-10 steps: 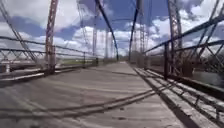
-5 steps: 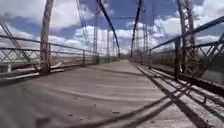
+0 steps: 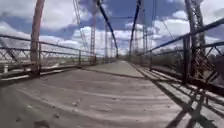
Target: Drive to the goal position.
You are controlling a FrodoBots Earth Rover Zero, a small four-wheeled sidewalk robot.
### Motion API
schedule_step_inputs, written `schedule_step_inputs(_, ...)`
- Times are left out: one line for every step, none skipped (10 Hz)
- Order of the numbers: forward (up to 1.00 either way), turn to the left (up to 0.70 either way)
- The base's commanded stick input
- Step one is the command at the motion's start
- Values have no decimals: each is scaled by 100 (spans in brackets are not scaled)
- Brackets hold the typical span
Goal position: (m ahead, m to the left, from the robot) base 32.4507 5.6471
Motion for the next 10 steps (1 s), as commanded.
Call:
schedule_step_inputs(100,-27)
schedule_step_inputs(100,-27)
schedule_step_inputs(100,-27)
schedule_step_inputs(100,-27)
schedule_step_inputs(100,-27)
schedule_step_inputs(100,-27)
schedule_step_inputs(100,-27)
schedule_step_inputs(100,-27)
schedule_step_inputs(100,-27)
schedule_step_inputs(100,-24)
